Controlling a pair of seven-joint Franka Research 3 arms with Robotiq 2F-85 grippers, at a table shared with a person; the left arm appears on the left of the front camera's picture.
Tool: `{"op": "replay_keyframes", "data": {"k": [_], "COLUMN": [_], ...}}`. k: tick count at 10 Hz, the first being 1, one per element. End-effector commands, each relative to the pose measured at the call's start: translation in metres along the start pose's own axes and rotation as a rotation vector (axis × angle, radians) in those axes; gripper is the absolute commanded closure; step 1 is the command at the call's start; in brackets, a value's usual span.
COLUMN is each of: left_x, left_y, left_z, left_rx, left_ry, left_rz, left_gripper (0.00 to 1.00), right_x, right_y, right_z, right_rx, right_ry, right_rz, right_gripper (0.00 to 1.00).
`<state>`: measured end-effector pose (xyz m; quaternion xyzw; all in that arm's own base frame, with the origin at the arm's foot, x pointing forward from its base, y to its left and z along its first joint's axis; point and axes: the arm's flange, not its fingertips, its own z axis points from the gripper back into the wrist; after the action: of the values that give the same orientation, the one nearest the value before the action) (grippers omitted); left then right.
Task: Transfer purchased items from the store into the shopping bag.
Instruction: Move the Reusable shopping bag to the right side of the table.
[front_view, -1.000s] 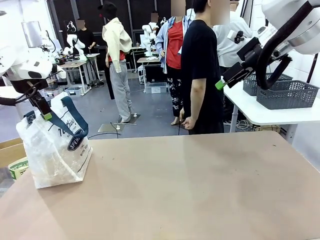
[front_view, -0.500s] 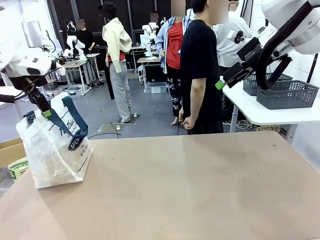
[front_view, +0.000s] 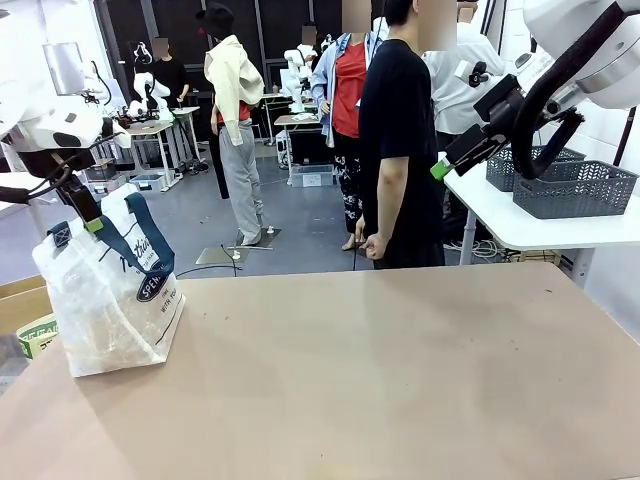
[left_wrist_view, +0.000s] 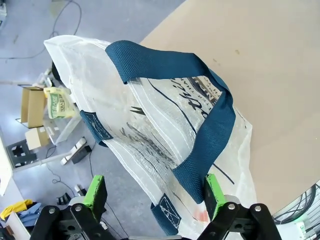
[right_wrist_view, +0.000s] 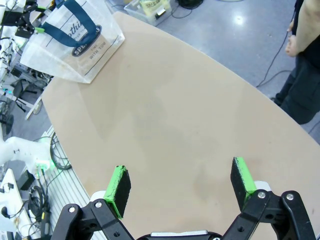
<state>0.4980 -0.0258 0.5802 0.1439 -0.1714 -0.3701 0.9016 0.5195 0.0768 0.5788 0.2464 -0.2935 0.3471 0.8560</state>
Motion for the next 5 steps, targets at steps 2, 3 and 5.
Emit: {"op": "replay_keyframes", "data": {"k": [2, 3, 5], "left_x": [-0.0013, -0.0013, -0.0013], "left_y": [0.0008, 0.0008, 0.0008], "left_z": [-0.0008, -0.0008, -0.0008], "left_rx": [-0.003, -0.003, -0.003], "left_ry": [0.0, 0.0, 0.0], "left_rz": [0.005, 0.005, 0.005], "left_gripper": [0.0, 0.0, 0.0], "right_x": [0.0009, 0.0009, 0.0009], "right_y": [0.0004, 0.0004, 0.0004], "right_z": [0.0003, 0.0003, 0.0003], "right_rx": [-0.017, -0.017, -0.017], "right_ry": [0.012, 0.012, 0.012], "right_rz": [0.004, 0.004, 0.004], "right_gripper": [0.0, 0.0, 0.0]}}
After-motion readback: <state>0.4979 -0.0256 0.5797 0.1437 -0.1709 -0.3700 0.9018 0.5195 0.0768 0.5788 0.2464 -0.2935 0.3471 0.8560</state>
